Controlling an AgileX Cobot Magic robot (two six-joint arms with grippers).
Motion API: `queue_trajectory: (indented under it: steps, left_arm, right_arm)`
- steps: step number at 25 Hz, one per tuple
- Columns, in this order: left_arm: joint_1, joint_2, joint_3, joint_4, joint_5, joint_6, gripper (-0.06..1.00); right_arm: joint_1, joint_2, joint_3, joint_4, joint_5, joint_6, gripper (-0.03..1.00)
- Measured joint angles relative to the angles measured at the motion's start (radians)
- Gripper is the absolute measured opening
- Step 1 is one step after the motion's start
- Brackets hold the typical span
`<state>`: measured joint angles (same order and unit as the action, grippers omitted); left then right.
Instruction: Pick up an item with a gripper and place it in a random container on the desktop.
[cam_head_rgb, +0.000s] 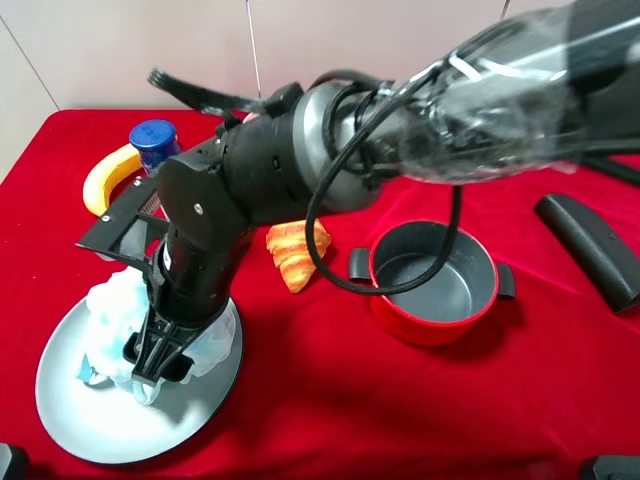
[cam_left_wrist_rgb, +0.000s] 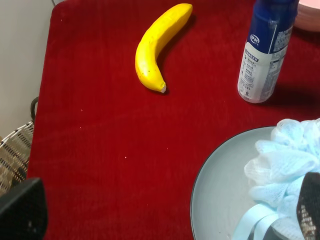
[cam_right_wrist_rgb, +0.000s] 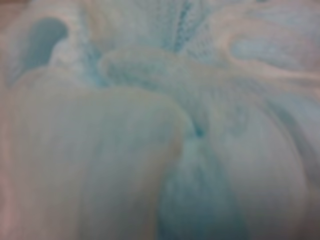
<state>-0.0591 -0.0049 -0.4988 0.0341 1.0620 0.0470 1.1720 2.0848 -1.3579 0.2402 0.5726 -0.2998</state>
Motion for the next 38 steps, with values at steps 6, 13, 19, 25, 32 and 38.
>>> queue_trajectory:
  steps: [6, 13, 19, 25, 32, 38]
  left_arm:
    - [0.0, 0.0, 0.0, 0.0, 0.0, 0.0, 0.99]
    - [0.0, 0.0, 0.0, 0.0, 0.0, 0.0, 0.99]
    - [0.0, 0.0, 0.0, 0.0, 0.0, 0.0, 0.99]
    - [0.0, 0.0, 0.0, 0.0, 0.0, 0.0, 0.99]
    - [0.0, 0.0, 0.0, 0.0, 0.0, 0.0, 0.99]
    - [0.0, 0.0, 0.0, 0.0, 0.0, 0.0, 0.99]
  right_arm:
    - [0.002, -0.076, -0.001, -0.047, 0.09, 0.0, 0.69]
    - [0.002, -0.163, -0.003, -0.091, 0.306, 0.0, 0.69]
    - [0.002, -0.241, -0.003, -0.148, 0.507, 0.0, 0.69]
    - [0.002, -0.306, -0.004, -0.175, 0.625, 0.0, 0.69]
    - [0.002, -0.4, 0.081, -0.181, 0.641, 0.0, 0.69]
    - [0.002, -0.529, 0.246, -0.181, 0.651, 0.0, 0.69]
